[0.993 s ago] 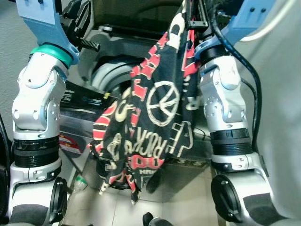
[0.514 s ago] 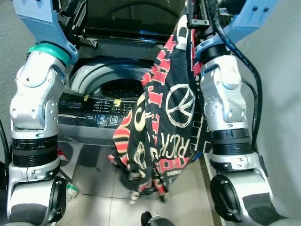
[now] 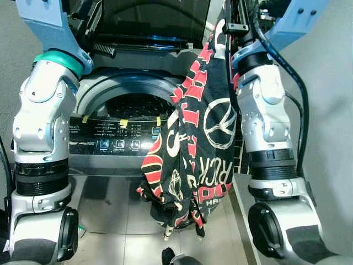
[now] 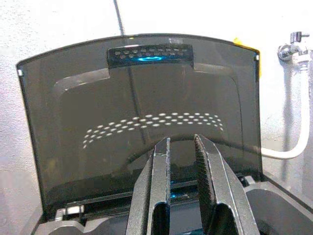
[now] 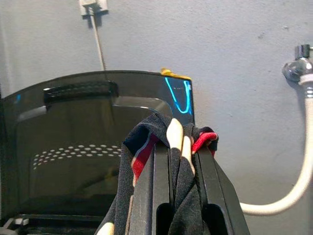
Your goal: Clothes washing
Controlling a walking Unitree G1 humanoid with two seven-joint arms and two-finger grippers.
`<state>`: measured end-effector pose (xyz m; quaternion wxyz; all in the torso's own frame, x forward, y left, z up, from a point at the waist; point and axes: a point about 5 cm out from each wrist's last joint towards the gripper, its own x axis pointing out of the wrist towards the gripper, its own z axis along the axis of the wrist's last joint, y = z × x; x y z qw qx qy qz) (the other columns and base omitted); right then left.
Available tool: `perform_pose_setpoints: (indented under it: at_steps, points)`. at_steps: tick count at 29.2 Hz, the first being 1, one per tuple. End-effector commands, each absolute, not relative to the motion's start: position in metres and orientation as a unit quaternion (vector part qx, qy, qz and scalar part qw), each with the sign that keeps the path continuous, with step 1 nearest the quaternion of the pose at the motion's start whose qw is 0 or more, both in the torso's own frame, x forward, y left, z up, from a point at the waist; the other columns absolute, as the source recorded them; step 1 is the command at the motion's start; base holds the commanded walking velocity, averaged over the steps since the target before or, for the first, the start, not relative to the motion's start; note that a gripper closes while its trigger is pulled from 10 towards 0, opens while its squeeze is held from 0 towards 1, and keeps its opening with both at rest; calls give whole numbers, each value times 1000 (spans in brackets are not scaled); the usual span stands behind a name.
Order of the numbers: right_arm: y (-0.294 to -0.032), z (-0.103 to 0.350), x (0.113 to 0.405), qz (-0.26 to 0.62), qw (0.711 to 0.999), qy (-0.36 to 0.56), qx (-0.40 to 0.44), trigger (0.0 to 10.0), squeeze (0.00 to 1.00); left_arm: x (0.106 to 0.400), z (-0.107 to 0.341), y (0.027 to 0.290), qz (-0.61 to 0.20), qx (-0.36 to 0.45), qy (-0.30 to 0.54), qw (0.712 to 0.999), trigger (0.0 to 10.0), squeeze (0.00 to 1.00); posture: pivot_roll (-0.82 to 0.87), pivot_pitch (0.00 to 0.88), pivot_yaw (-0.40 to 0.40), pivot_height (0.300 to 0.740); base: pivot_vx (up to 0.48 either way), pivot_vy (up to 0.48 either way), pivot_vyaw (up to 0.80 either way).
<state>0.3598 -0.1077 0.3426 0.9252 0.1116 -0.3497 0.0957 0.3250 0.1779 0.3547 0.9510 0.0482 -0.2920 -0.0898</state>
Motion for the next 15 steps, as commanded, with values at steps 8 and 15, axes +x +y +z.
perform_pose_setpoints:
  at_steps: [8, 15]
  points:
    - [-109, 352, 357, 94, 917, -371, 110, 10000, 0, 325, 355, 179, -89, 51, -293, 950, 10000, 0, 144, 18, -7, 740, 0, 424, 0]
    - [-109, 350, 359, 93, 920, -362, 115, 10000, 0, 324, 355, 177, -90, 59, -296, 949, 10000, 0, 143, 23, -6, 740, 0, 36, -656]
